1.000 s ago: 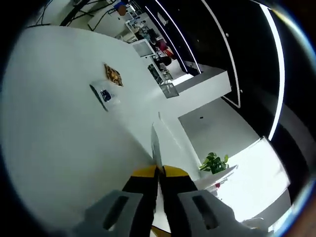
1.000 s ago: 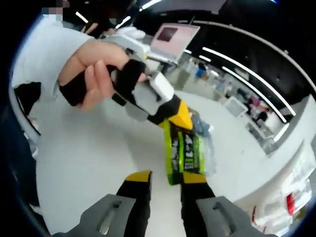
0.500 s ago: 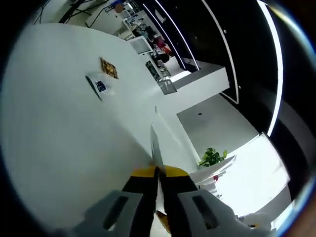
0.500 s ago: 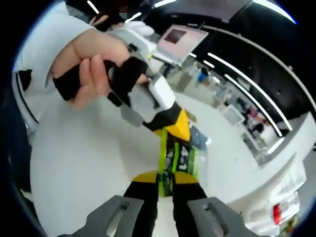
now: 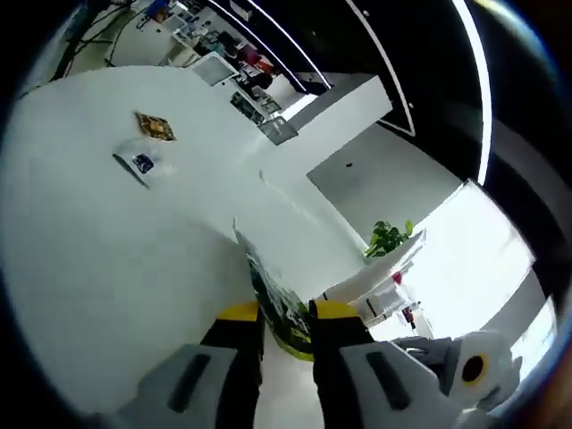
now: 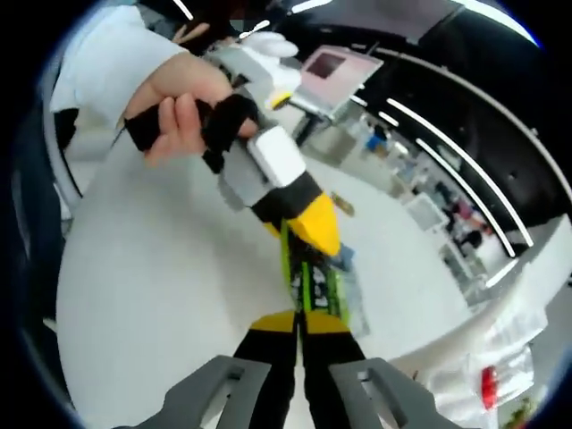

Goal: Arrange the skincare products in the storage area until every visible bottle or jar stands upright without overlapping.

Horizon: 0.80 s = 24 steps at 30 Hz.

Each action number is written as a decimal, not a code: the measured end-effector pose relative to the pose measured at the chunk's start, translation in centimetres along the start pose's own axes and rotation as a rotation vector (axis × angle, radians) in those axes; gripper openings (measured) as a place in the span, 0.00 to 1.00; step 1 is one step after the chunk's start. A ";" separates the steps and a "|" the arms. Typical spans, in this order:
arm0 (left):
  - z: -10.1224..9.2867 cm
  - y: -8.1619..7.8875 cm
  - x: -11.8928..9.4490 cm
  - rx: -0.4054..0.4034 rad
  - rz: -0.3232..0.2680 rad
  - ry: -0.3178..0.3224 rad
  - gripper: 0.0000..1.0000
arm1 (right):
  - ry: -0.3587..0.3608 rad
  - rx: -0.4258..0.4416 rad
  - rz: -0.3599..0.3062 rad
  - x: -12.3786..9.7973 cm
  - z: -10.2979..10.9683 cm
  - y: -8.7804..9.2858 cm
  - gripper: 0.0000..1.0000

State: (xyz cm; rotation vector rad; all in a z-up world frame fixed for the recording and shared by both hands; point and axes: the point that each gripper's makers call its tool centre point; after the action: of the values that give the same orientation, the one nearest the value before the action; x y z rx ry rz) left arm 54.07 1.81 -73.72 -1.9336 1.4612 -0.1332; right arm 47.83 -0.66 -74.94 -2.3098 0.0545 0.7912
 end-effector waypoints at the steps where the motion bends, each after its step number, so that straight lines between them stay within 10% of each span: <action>1: 0.2 -0.1 0.0 0.027 -0.002 -0.015 0.15 | -0.001 0.000 0.007 0.0 0.0 0.3 0.00; 8: 0.6 -1.4 0.0 0.111 0.004 -0.022 0.18 | -0.046 -0.030 0.037 -0.5 1.2 2.6 0.00; 24: -2.0 4.0 3.7 0.281 0.213 0.061 0.19 | -0.080 0.015 0.038 -0.7 1.5 4.8 0.00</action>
State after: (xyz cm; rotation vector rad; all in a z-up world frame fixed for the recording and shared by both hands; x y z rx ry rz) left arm 51.21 -2.85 -75.69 -1.5526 1.5857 -0.2857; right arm 45.34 -3.48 -78.29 -2.2669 0.0692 0.8987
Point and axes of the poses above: the point that each gripper's makers call its tool centre point, and the gripper's own axes: x roughly forward along the fingers, z roughly to its left, y roughly out of its underside, and after that the axes turned 5 degrees about -x, right-handed
